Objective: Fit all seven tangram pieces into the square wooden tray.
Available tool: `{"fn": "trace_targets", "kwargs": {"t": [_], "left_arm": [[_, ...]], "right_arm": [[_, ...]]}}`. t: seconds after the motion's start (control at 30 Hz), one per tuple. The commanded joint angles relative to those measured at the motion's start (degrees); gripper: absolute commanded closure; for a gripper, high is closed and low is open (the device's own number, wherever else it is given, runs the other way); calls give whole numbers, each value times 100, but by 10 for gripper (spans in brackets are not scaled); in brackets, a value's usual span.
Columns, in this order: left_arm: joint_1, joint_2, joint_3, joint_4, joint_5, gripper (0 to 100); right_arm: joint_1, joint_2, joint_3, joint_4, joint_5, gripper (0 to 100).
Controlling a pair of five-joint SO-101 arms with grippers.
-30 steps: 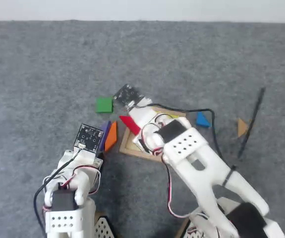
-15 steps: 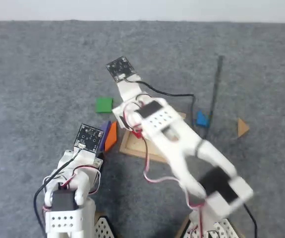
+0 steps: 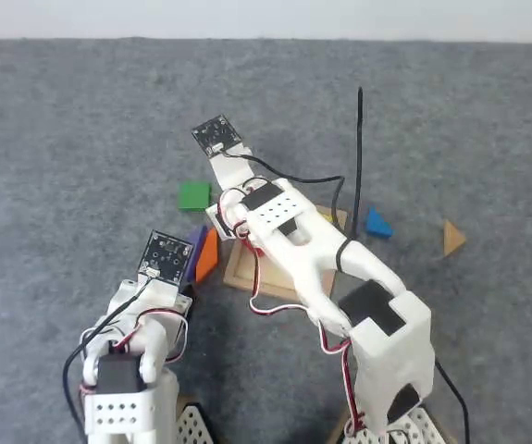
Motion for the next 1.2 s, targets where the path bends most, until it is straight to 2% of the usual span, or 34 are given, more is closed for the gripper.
{"fn": "trace_targets", "kwargs": {"t": [0.0, 0.2, 0.43, 0.57, 0.93, 1.03, 1.17], "left_arm": [[-35, -70, -48, 44, -44, 830], [-35, -70, -48, 44, -44, 830], [-35, -70, -48, 44, -44, 830], [-35, -70, -48, 44, -44, 830], [-35, -70, -48, 44, -44, 830], [-35, -70, -48, 44, -44, 830], [-35, -70, -48, 44, -44, 830]], "right_arm": [[-57, -84, -97, 259, -26, 855], [-92, -558, 589, 444, 299, 858], [-101, -1912, 1996, 374, 677, 859], [-84, -2756, 2831, -40, 703, 859], [-233, -4708, 4273, -101, 1090, 859], [-453, -5130, 4589, 92, 1363, 859], [-1226, -5604, 5169, 136, 1468, 859]]}}
